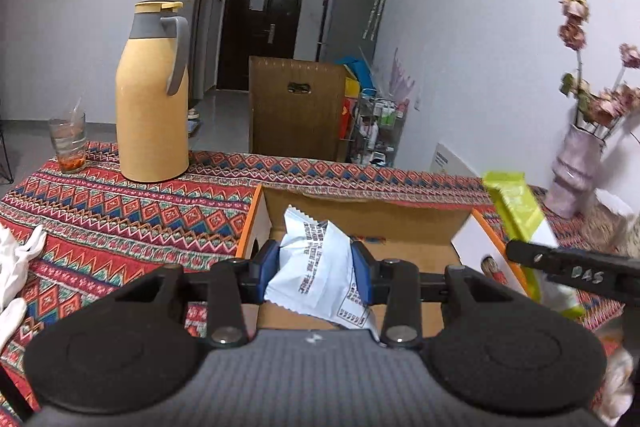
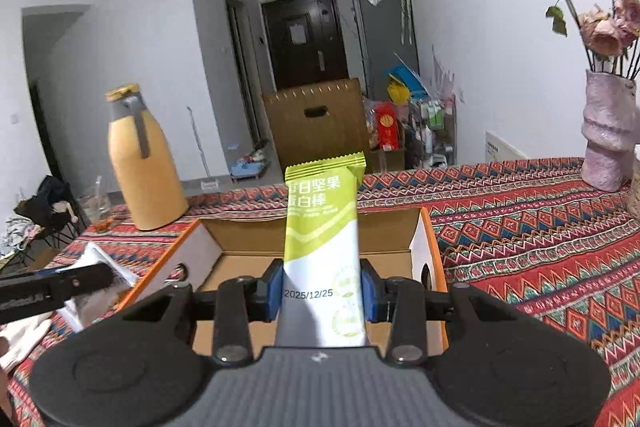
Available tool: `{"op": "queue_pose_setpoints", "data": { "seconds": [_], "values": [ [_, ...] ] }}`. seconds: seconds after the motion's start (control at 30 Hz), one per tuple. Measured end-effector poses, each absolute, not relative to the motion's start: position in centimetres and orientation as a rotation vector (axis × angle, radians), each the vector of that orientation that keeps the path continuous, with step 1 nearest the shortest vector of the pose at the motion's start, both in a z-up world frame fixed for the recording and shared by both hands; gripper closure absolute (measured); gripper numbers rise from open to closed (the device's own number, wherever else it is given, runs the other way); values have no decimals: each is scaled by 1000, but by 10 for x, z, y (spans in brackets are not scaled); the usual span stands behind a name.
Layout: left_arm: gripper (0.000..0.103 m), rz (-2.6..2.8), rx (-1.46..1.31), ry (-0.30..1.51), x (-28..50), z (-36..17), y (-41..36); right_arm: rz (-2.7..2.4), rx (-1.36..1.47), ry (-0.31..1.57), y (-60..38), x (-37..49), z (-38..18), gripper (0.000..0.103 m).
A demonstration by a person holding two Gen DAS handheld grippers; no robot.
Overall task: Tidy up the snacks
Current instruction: 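Carry both packets into the box and open both tools to release them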
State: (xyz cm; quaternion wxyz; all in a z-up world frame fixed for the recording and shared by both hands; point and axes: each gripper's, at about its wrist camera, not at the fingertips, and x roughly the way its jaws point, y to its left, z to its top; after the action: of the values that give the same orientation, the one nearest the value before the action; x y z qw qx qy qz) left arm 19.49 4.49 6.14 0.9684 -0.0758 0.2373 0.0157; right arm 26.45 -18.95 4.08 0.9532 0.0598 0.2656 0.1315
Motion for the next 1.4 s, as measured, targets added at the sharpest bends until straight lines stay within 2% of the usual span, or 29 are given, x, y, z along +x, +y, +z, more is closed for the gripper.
{"op": "queue_pose_setpoints", "data": {
  "seconds": [0.3,0.77,0.8,0.83,0.87,0.9,0.93,0.97,1.07,1.13,1.4],
  "values": [
    [63,102,-182,543,246,30,42,229,161,680,-185,329,-6,66],
    [63,62,-195,589,253,4,44,232,161,710,-190,330,-29,63],
    [61,60,-195,583,251,5,44,232,161,709,-190,329,-28,63],
    [54,57,-194,579,250,5,43,231,160,700,-190,328,-27,63],
    [50,52,-195,573,249,6,43,232,159,692,-190,327,-25,61],
    [40,53,-195,567,248,7,43,235,161,684,-190,325,-24,56],
    [24,59,-194,563,246,8,43,233,163,676,-191,323,-22,40],
    [18,68,-195,555,245,9,44,225,166,666,-191,322,-21,23],
    [0,77,-212,534,240,13,47,217,178,636,-196,317,-15,5],
    [0,95,-229,526,238,16,49,217,197,626,-199,315,-13,0],
    [0,96,-230,521,228,26,47,199,206,597,-203,310,-4,0]
  ]
}}
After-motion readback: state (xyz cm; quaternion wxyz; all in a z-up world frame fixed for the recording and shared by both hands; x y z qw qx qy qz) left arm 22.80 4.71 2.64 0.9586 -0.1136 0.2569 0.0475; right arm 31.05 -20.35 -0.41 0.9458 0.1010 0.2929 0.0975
